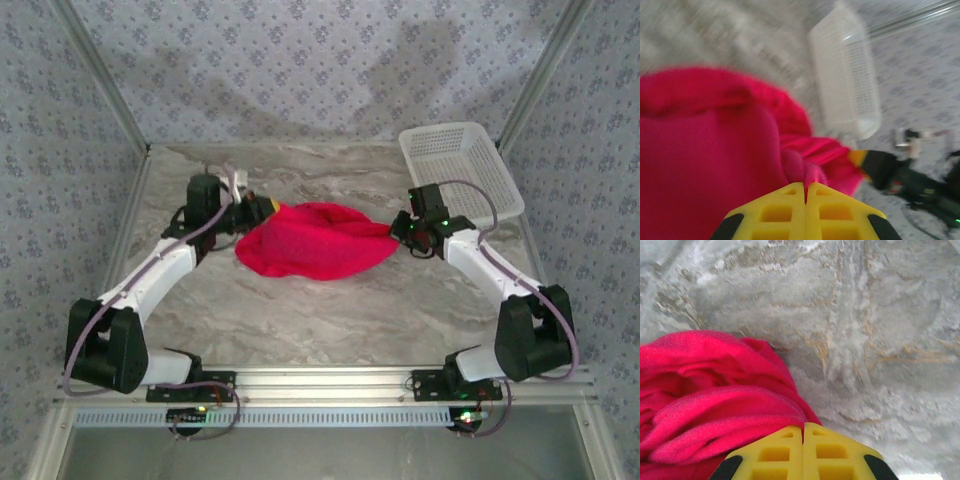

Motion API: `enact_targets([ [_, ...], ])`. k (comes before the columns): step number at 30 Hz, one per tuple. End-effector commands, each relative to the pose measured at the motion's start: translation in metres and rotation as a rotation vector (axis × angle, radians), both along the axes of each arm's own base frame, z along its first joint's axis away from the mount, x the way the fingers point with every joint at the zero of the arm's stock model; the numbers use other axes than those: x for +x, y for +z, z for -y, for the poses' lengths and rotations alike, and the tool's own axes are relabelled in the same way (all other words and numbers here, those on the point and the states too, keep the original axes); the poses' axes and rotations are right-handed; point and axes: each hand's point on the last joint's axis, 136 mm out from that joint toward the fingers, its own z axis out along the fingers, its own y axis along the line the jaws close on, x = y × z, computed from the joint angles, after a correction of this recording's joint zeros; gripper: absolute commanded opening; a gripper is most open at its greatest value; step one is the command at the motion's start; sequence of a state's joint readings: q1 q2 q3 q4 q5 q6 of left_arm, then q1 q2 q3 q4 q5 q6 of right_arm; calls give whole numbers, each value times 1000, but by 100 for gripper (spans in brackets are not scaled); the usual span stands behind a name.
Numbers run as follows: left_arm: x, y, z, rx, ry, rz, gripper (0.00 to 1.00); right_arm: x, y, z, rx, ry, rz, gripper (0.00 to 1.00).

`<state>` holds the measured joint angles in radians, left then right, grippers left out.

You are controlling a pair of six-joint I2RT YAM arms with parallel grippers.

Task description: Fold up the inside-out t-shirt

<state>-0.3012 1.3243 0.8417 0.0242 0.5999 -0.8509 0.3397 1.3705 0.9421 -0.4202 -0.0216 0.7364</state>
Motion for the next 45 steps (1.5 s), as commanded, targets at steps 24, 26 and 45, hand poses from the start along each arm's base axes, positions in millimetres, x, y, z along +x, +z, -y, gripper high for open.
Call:
enact_targets([
  [24,-55,-44,10,182,-81,53,0,-4,-33,-132,-328,456,-132,58],
  [26,-55,-42,5,188,-68,52,0,5,-37,-135,-316,451,-138,40],
  [45,0,-33,-102,320,258,-33,0,8,191,-40,165,226,296,0],
])
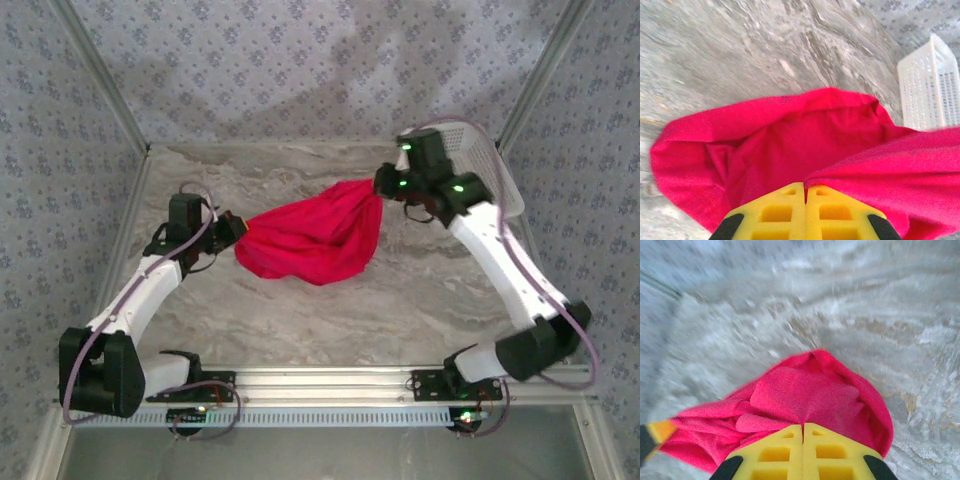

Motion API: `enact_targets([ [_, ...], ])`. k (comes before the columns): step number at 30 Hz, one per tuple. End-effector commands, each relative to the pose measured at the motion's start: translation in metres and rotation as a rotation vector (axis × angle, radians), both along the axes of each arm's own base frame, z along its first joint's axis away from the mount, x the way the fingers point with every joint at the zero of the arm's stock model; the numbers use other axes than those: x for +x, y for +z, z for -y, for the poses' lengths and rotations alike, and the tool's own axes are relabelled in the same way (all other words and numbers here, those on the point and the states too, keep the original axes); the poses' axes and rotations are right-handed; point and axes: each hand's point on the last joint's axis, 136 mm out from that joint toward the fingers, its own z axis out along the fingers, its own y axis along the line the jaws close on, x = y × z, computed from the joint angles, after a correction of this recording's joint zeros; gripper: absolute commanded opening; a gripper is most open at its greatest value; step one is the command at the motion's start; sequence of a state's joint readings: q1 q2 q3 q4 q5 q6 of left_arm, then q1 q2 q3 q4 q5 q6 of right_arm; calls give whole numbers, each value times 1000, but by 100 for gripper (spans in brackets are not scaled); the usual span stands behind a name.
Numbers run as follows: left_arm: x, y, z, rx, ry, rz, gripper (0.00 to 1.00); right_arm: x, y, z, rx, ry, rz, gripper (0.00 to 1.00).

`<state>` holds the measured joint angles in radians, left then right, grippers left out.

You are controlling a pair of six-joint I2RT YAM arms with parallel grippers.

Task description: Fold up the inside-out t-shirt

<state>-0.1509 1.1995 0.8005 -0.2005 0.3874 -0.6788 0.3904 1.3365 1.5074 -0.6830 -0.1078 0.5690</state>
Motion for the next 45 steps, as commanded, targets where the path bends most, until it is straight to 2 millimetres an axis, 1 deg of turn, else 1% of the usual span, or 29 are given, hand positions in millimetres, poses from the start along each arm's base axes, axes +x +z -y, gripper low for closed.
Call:
enact_targets([
  [1,-2,-13,-14,70,33,-46,0,-7,-23,9,112,-6,-75,0],
  [4,-3,-31,-20,100,61,-87,0,4,-60,28,152,-74,-149,0],
  [6,-3,-44,-29,146,96,-123,0,16,-86,39,152,-107,-192,0],
  [8,-1,-50,-35,183,120,-145,0,23,-103,40,152,-112,-233,0],
  [9,1,-48,-34,181,115,-144,0,27,-109,35,159,-98,-248,0],
  [10,3,-43,-30,177,101,-128,0,28,-112,30,166,-86,-260,0],
  [11,6,-35,-21,174,74,-96,0,30,-114,24,176,-71,-274,0],
  [14,7,-12,15,206,-50,22,14,32,-116,12,178,-36,-286,0],
  [16,4,-8,30,231,-97,46,20,34,-117,14,169,-44,-297,0],
  [17,2,-8,34,227,-113,42,22,35,-119,20,153,-71,-310,0],
  [19,1,-13,34,219,-104,15,25,32,-123,40,90,-151,-349,27],
  [20,0,-17,32,223,-95,-6,31,33,-122,48,56,-179,-340,42],
  [21,-1,-20,29,226,-87,-30,41,31,-120,47,41,-172,-326,53],
  [22,-2,-23,25,232,-74,-53,46,28,-120,42,33,-153,-318,58],
  [24,-7,-30,11,235,-30,-113,55,14,-125,20,11,-85,-317,59],
  [25,-8,-33,4,228,-11,-133,57,7,-131,10,-9,-60,-326,59],
  [28,-16,-45,-19,211,58,-197,64,-24,-157,-31,-63,51,-362,57],
  [29,-19,-50,-27,208,81,-213,66,-36,-171,-47,-61,90,-378,56],
  [30,-22,-55,-34,204,104,-229,67,-44,-178,-64,-48,127,-382,55],
  [32,-26,-66,-43,183,139,-259,67,-57,-190,-88,-55,171,-400,54],
  [35,-28,-79,-46,120,154,-281,68,-63,-209,-110,-109,205,-429,54],
  [37,-30,-85,-48,91,160,-296,68,-61,-223,-121,-133,221,-455,54],
  [38,-31,-88,-50,84,162,-306,68,-57,-222,-130,-135,232,-450,54],
  [39,-32,-90,-51,80,165,-313,68,-54,-226,-136,-147,238,-456,55],
  [41,-33,-91,-52,76,170,-314,67,-48,-234,-142,-176,241,-470,53],
  [42,-34,-91,-53,74,170,-310,67,-45,-237,-144,-187,241,-473,49],
  [43,-34,-92,-54,76,173,-311,67,-43,-239,-145,-192,244,-477,41],
  [44,-35,-92,-54,76,175,-312,67,-40,-238,-144,-192,240,-476,27],
  [45,-37,-93,-55,76,177,-313,67,-37,-233,-144,-185,239,-470,14],
])
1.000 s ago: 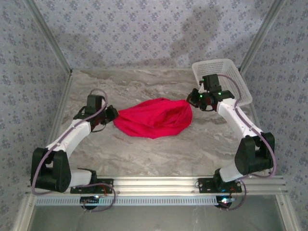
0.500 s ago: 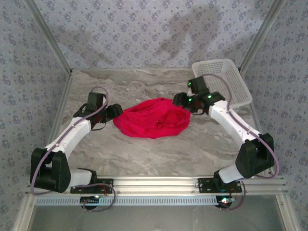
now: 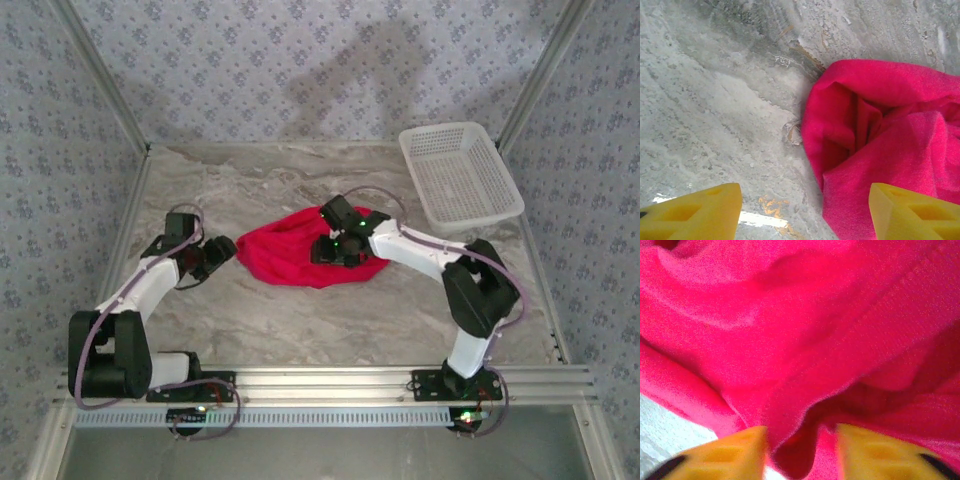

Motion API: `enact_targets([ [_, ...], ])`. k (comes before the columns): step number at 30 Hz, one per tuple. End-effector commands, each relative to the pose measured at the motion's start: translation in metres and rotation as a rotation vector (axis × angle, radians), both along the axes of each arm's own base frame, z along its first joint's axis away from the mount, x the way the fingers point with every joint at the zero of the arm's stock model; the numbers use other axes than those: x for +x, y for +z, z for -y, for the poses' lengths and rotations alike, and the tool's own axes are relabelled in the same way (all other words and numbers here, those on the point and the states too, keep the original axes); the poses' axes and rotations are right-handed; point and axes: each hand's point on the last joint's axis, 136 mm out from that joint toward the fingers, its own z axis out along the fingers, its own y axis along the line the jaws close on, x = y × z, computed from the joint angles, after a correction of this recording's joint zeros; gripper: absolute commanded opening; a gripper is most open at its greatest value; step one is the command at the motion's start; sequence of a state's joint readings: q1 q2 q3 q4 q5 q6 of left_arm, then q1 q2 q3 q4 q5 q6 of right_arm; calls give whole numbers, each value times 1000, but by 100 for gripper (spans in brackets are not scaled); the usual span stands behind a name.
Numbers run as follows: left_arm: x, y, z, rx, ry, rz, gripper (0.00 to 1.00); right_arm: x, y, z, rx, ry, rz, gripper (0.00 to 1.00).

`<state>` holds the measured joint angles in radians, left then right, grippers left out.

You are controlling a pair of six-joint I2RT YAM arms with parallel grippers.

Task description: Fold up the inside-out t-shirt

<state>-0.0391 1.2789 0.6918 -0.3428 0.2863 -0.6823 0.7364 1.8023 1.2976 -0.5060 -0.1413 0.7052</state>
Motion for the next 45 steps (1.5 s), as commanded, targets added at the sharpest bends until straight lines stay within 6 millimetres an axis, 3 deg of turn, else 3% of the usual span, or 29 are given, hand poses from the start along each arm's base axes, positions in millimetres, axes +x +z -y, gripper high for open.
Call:
enact_targets([
  [1,-2,1,1,-27,1,12,67,14,19,2,-3,-18,39,5],
  [2,-3,1,1,-27,0,15,67,15,28,4,3,-19,50,0],
  [4,-2,1,1,-24,-2,16,67,17,49,14,14,-33,76,0],
  [7,1,0,2,-31,-2,21,66,20,87,46,38,-81,137,0],
  [10,8,-1,7,-72,-3,32,61,28,119,95,87,-191,207,0],
  [13,15,-3,16,-113,-16,33,53,35,130,135,146,-293,256,0],
  [17,26,-6,34,-142,-53,41,53,35,113,167,173,-370,211,0],
  [21,35,-21,46,-130,-80,10,53,36,109,169,195,-377,205,0],
  [25,44,-39,46,-96,-75,-28,52,35,111,166,212,-362,200,0],
  [30,61,-45,56,-105,-66,-24,47,33,112,162,226,-342,195,0],
  [31,63,-46,58,-103,-69,-24,44,32,112,162,228,-340,193,0],
  [35,70,-48,68,-58,-95,-55,17,29,109,162,226,-338,188,0],
  [38,72,-43,66,-11,-100,-60,0,26,111,163,227,-332,190,0],
  [45,78,-9,62,30,-111,-13,0,24,120,164,225,-314,203,0],
])
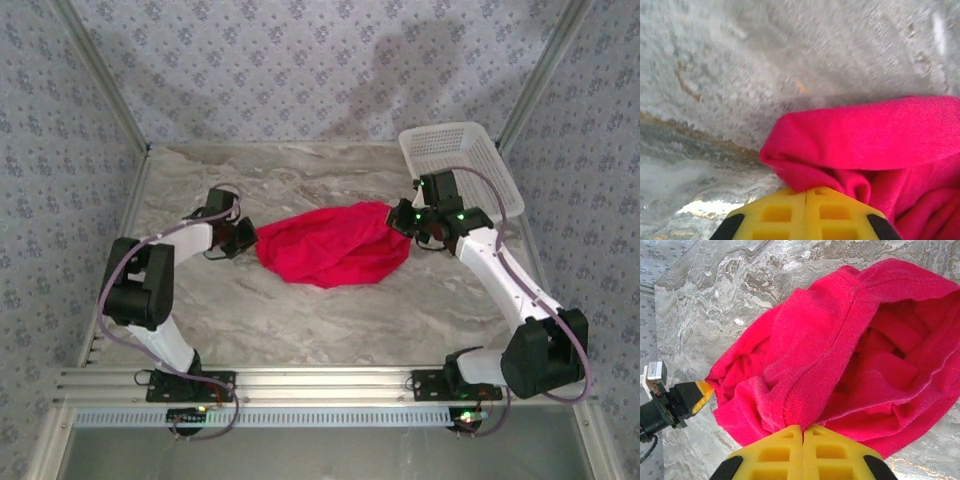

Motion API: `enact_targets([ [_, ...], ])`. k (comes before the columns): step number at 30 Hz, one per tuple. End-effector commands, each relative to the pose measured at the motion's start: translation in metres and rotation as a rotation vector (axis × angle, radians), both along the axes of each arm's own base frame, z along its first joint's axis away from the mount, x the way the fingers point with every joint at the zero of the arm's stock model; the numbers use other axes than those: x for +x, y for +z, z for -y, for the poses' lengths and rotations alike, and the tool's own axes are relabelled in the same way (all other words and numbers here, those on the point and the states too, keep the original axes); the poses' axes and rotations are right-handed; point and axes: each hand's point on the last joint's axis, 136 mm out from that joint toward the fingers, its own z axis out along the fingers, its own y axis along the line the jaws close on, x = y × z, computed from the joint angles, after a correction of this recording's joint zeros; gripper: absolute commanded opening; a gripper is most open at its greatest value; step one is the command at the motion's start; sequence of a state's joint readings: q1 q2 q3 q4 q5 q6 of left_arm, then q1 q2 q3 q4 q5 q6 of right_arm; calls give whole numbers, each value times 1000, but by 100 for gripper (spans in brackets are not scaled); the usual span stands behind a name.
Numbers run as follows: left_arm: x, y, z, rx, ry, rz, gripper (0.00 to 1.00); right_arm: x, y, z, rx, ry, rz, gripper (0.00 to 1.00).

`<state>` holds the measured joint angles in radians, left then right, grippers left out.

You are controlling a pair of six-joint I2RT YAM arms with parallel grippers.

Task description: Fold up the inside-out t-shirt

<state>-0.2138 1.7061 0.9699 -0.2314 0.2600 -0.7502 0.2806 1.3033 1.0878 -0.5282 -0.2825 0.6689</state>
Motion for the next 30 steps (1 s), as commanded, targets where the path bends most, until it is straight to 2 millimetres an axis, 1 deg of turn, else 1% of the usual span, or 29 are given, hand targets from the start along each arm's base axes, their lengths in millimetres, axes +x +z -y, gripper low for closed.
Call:
enact_targets([
  [1,4,26,-5,42,-12,48,0,-6,10,1,4,27,16,0],
  [2,1,28,-8,74,-16,42,0,-6,12,1,5,26,19,0],
  [3,-3,31,-13,131,-17,31,12,-5,12,1,7,27,21,0],
  [5,-8,39,-20,245,-25,35,32,-4,13,1,10,27,20,0],
  [6,-8,44,-21,295,-32,46,39,-3,14,1,11,26,22,0],
  [7,-9,48,-20,330,-43,53,40,-3,14,1,13,28,22,0],
  [9,-9,55,-15,383,-70,66,40,-1,15,1,14,27,25,0],
  [11,-7,55,-6,399,-100,69,39,-1,14,1,15,28,19,0],
  [14,-3,45,1,417,-127,46,30,-1,14,0,22,31,15,0],
  [17,1,34,2,442,-136,17,22,-1,16,1,21,29,17,0],
  [18,2,30,2,448,-139,8,21,-2,16,2,20,30,14,0],
  [23,6,12,5,448,-148,-27,20,-2,18,3,19,26,16,0],
  [27,7,2,11,426,-153,-40,20,-1,18,4,21,24,15,0],
  [30,6,-4,11,432,-157,-51,20,-1,17,5,21,20,12,0],
])
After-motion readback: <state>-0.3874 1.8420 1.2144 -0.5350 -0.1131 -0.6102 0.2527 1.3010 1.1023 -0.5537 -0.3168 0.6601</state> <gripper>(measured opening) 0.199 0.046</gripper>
